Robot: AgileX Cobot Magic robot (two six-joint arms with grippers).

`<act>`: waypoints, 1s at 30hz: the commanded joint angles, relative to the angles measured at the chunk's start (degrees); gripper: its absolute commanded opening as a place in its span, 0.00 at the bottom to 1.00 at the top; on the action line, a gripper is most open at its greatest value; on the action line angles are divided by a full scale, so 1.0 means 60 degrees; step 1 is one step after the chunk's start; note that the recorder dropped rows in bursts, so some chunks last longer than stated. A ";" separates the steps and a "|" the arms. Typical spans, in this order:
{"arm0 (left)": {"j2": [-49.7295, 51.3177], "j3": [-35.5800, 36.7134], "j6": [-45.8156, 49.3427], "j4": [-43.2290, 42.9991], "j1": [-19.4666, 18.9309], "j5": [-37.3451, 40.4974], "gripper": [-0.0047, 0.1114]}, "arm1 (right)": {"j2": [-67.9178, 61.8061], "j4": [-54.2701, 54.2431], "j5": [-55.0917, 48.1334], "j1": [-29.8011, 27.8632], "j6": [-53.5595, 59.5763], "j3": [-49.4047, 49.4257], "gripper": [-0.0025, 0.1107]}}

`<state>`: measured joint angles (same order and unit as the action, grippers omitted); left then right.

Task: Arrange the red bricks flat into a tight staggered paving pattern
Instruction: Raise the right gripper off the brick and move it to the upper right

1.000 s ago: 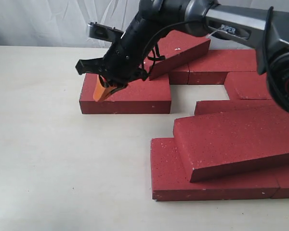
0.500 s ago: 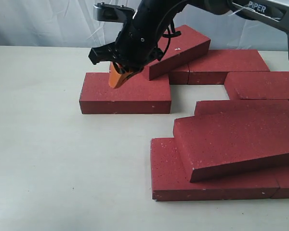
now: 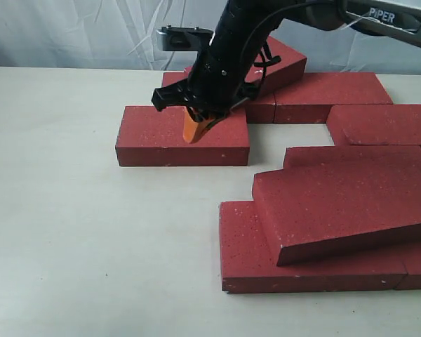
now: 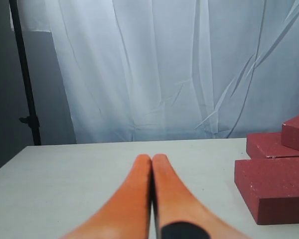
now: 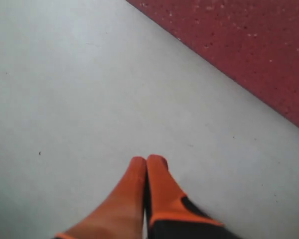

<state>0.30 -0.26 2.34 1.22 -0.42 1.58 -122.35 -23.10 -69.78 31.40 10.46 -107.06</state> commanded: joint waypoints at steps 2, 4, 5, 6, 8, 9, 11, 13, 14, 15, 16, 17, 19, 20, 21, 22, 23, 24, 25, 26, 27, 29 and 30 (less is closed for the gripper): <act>-0.0051 0.0044 -0.0062 -0.0076 -0.0006 -0.0201 0.04 | 0.0686 0.0151 0.0272 -0.0325 -0.0041 0.0777 0.02; -0.0051 0.0044 -0.0062 -0.0076 -0.0006 -0.0201 0.04 | 0.0971 0.0190 0.0546 -0.0510 -0.0041 0.1224 0.02; -0.0051 0.0044 -0.0062 -0.0076 -0.0006 -0.0360 0.04 | 0.1073 0.0221 0.0713 -0.0602 -0.0041 0.1408 0.02; -0.0051 0.0044 -0.0062 -0.0076 -0.0006 -0.0494 0.04 | 0.1204 0.0237 0.0904 -0.0750 -0.0041 0.1634 0.02; -0.0051 0.0044 -0.0062 0.0084 -0.0006 -0.0737 0.04 | 0.1445 0.0237 0.1263 -0.1089 -0.0041 0.2068 0.02; -0.0051 0.0044 -0.0062 0.0198 -0.0006 -0.0905 0.04 | 0.1547 0.0237 0.1420 -0.1282 -0.0041 0.2256 0.02; -0.0051 0.0044 -0.0062 0.0286 -0.0006 -0.1018 0.04 | 0.1717 0.0237 0.1561 -0.1657 -0.0041 0.2531 0.02; -0.0051 0.0044 -0.0062 0.0323 -0.0006 -0.1117 0.04 | 0.1894 0.0237 0.1698 -0.2081 -0.0041 0.2773 0.02; -0.0051 0.0044 -0.0062 0.0323 -0.0006 -0.1136 0.04 | 0.1972 0.0190 0.1722 -0.2296 -0.0041 0.2857 0.02; -0.0051 0.0044 -0.0082 0.0323 -0.0006 -0.1134 0.04 | 0.2022 0.0172 0.1722 -0.2463 -0.0041 0.2878 0.02; -0.0051 0.0044 -0.0079 0.0373 -0.0006 -0.1214 0.04 | 0.2072 0.0140 0.1722 -0.2649 -0.0041 0.2878 0.02; -0.0051 0.0044 -0.0259 0.0569 -0.0006 -0.1334 0.04 | 0.2138 0.0099 0.1722 -0.2811 -0.0041 0.2878 0.02; -0.0051 0.0044 -0.0390 0.0946 -0.0006 -0.1603 0.04 | 0.2277 0.0099 0.1722 -0.3034 -0.0041 0.2878 0.02; -0.0051 0.0044 -0.0390 0.1041 -0.0006 -0.1745 0.04 | 0.2372 0.0099 0.1722 -0.3113 -0.0041 0.2878 0.02; -0.0051 0.0044 -0.0390 0.1184 -0.0006 -0.1789 0.04 | 0.2433 0.0076 0.1722 -0.3155 -0.0041 0.2878 0.02; -0.0051 -0.0041 -0.0390 0.1297 -0.0006 -0.1789 0.04 | 0.2477 0.0071 0.1725 -0.3155 -0.0041 0.2878 0.02; -0.0051 -0.0235 -0.0390 0.1359 -0.0006 -0.1689 0.04 | 0.2545 0.0071 0.1725 -0.3155 -0.0041 0.2878 0.02; -0.0051 -0.0467 -0.0390 0.1359 -0.0006 -0.1535 0.04 | 0.2593 0.0055 0.1725 -0.3155 -0.0041 0.2878 0.02; 0.0092 -0.0728 -0.0390 0.1359 -0.0006 -0.1296 0.04 | 0.2667 0.0010 0.1742 -0.3155 -0.0041 0.2878 0.02; 0.0255 -0.0949 -0.0390 0.1296 -0.0006 -0.1094 0.04 | 0.2718 -0.0055 0.1742 -0.3155 -0.0041 0.2878 0.02; 0.0501 -0.1240 -0.0308 0.1216 -0.0006 -0.0878 0.04 | 0.2737 -0.0132 0.1683 -0.3155 -0.0041 0.2878 0.02; 0.1090 -0.1845 -0.0217 0.0944 -0.0006 -0.0463 0.04 | 0.2790 -0.0116 0.1666 -0.3155 -0.0041 0.2878 0.02; 0.1460 -0.2168 -0.0198 0.0740 -0.0006 -0.0263 0.04 | 0.2808 -0.0115 0.1633 -0.3155 -0.0041 0.2878 0.02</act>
<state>4.59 -9.16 0.74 7.66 -0.42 -3.21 -106.38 -23.58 -59.96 12.84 10.14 -89.90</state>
